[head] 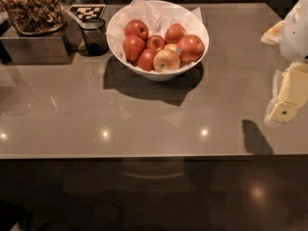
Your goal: Pick apple from white bowl
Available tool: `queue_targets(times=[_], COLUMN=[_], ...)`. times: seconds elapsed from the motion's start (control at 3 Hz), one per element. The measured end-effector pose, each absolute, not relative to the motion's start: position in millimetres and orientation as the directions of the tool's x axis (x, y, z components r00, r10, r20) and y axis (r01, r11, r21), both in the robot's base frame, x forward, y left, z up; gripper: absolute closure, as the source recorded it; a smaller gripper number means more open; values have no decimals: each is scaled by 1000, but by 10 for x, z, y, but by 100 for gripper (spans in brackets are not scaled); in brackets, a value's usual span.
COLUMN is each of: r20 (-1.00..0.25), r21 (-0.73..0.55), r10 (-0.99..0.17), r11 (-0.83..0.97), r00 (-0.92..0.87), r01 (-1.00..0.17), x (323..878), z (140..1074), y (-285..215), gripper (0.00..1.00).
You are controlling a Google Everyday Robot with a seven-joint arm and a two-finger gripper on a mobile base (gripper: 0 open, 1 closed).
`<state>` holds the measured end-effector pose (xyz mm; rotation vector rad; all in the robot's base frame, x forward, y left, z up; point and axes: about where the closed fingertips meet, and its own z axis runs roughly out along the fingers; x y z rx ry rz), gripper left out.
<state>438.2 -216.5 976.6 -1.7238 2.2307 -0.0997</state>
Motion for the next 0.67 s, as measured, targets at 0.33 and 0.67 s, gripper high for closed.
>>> queue_targets(times=[0.33,0.67], r20=[-208,-284], r21=[-247,-262], r10=[-953,-944], r11=[270,247], r00=[-221,-170], r01=[-931,-933], x=[4383,4553], z=[9767,9900], y=[-2164,-2018], gripper=[0,0])
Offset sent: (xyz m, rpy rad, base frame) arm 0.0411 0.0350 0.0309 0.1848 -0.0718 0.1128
